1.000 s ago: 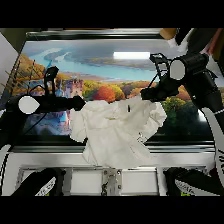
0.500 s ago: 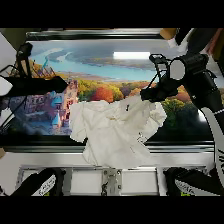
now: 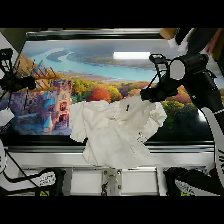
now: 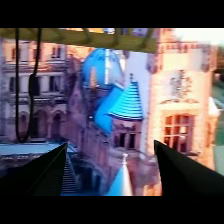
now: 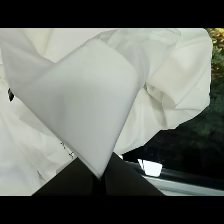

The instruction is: Fold the clothes and pants, and hang the long-sleeved shirts on hangers.

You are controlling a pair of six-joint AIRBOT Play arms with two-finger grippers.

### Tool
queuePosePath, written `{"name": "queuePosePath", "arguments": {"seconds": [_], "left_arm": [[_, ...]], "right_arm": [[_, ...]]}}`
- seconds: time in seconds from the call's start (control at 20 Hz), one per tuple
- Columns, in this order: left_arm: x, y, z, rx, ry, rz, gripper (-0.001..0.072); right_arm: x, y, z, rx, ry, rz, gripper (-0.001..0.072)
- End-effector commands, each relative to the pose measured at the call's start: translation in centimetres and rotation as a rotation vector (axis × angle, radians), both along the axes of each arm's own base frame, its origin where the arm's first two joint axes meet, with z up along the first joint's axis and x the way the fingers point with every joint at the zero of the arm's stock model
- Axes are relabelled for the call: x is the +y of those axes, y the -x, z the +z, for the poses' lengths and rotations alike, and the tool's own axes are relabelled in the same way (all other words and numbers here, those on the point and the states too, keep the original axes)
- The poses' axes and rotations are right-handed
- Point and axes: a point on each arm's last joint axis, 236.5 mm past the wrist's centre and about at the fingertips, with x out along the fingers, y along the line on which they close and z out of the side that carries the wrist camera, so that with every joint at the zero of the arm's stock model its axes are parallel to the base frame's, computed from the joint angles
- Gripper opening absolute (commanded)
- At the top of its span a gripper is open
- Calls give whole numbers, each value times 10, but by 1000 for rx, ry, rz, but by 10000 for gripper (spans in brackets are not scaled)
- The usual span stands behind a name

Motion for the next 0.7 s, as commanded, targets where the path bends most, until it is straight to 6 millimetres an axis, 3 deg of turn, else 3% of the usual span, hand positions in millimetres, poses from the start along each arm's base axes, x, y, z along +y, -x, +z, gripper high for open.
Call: {"name": "queuePosePath", "arguments": {"seconds": [0.0, 0.15, 0.35, 0.65], "left_arm": [[53, -7, -51, 69, -74, 62, 576], [79, -14, -82, 118, -181, 35, 576], [96, -29, -105, 82, -209, 39, 575], [118, -21, -144, 118, -184, 84, 576]], "right_arm": [[0, 0, 0, 2, 0, 1, 16], [0, 0, 0, 2, 0, 1, 15], [0, 0, 0, 2, 0, 1, 16], [0, 0, 0, 2, 0, 1, 16]]}}
